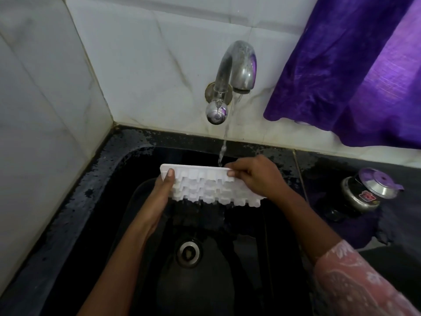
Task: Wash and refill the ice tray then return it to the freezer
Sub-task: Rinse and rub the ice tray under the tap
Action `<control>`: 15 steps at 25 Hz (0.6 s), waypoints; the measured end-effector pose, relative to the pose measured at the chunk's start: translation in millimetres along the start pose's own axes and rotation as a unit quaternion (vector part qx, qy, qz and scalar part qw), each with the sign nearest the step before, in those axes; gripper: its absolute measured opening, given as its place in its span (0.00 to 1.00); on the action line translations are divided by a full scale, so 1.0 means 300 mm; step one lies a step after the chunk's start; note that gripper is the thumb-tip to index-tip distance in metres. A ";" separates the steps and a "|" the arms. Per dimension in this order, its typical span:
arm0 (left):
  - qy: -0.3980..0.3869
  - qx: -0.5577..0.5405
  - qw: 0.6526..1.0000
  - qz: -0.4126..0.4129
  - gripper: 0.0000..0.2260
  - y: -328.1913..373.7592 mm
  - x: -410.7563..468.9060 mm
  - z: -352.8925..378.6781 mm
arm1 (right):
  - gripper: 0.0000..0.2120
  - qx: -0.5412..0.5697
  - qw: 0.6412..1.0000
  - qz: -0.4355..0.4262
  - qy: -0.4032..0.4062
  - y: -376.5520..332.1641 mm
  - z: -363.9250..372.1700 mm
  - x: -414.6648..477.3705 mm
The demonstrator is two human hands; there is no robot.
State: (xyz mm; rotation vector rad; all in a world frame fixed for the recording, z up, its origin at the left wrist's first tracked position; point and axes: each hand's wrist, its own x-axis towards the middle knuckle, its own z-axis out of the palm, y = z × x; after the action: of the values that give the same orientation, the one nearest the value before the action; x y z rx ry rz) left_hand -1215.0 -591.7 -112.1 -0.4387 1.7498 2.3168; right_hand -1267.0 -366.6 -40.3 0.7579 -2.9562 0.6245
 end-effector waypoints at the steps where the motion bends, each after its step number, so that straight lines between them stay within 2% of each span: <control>1: 0.006 0.013 1.000 0.026 0.32 0.001 -0.006 -0.004 | 0.12 0.008 0.999 0.028 -0.045 0.000 -0.021 0.030; 3: 0.024 0.022 0.998 0.060 0.17 0.000 -0.017 -0.004 | 0.13 -0.018 0.994 0.079 -0.076 0.007 -0.032 0.081; 5: 0.016 -0.004 0.998 0.067 0.10 0.002 -0.021 0.009 | 0.11 -0.028 0.993 0.113 -0.012 0.018 -0.010 0.117; 7: 0.029 -0.004 0.998 0.048 0.09 -0.002 -0.012 0.031 | 0.10 0.008 0.989 0.133 0.071 0.020 0.043 0.130; 9: 0.045 -0.005 0.998 0.031 0.09 -0.008 -0.003 0.057 | 0.14 0.015 0.985 0.142 0.099 -0.001 0.106 0.131; 13: 0.060 -0.039 0.997 0.010 0.09 -0.014 0.022 0.095 | 0.38 -0.105 0.990 0.091 0.007 -0.112 0.231 0.116; 15: 0.065 -0.049 0.997 0.011 0.09 -0.008 0.029 0.097 | 0.40 -0.082 0.995 0.061 0.008 -0.171 0.275 0.109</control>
State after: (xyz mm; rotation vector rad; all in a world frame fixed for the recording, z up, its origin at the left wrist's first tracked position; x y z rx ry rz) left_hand -1225.6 -563.2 -110.0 -0.6022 1.7105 2.4478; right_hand -1266.0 -454.6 -92.7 0.5589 -3.0101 0.3825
